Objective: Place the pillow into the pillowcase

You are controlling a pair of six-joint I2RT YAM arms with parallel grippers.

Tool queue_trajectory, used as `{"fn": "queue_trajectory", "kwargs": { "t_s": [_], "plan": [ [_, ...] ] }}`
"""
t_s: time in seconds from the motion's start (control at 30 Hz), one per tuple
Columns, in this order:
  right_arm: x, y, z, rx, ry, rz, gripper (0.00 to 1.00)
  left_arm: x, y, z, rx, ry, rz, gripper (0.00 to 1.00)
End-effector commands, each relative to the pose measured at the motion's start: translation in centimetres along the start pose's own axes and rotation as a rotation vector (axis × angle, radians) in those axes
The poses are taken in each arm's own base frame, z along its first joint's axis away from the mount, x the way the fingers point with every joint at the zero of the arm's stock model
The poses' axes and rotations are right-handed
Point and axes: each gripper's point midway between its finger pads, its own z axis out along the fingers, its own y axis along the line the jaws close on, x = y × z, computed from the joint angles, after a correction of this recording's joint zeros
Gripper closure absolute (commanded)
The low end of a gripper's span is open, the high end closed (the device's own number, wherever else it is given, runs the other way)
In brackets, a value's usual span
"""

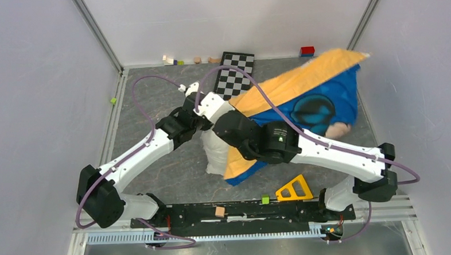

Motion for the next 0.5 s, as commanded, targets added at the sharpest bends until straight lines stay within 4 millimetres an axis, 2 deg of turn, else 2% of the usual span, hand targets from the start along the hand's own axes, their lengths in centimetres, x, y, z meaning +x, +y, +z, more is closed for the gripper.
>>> {"fn": "queue_trajectory", "kwargs": {
  "t_s": [0.0, 0.1, 0.13, 0.27, 0.33, 0.4, 0.47],
  "plan": [
    [-10.2, -0.1, -2.0, -0.012, -0.235, 0.121, 1.0, 0.7, -2.1, -1.3, 0.093, 0.05, 0.006, 0.98],
    [-9.6, -2.5, 2.1, -0.052, -0.213, 0.199, 1.0, 1.2, -1.6, -2.1, 0.099, 0.046, -0.042, 0.98],
    [-8.9, -3.3, 3.6, -0.08, -0.208, 0.229, 1.0, 1.2, -1.4, -2.3, 0.1, 0.036, -0.058, 0.98],
    [-7.3, -6.9, 8.0, -0.024, -0.189, 0.279, 1.0, 1.2, -0.5, -2.3, 0.083, 0.01, -0.074, 0.97],
    [-6.5, -8.5, 10.5, -0.004, -0.161, 0.293, 1.0, 1.0, -0.4, -2.2, 0.067, 0.015, -0.046, 0.93],
    [-5.5, -9.9, 13.0, 0.019, -0.137, 0.307, 1.0, 0.3, -0.3, -2.3, 0.052, 0.004, -0.017, 0.76],
    [-4.8, -11.2, 15.3, 0.022, -0.12, 0.356, 1.0, -0.8, 0.4, -2.7, 0.022, -0.022, -0.003, 0.45]
  ]
}}
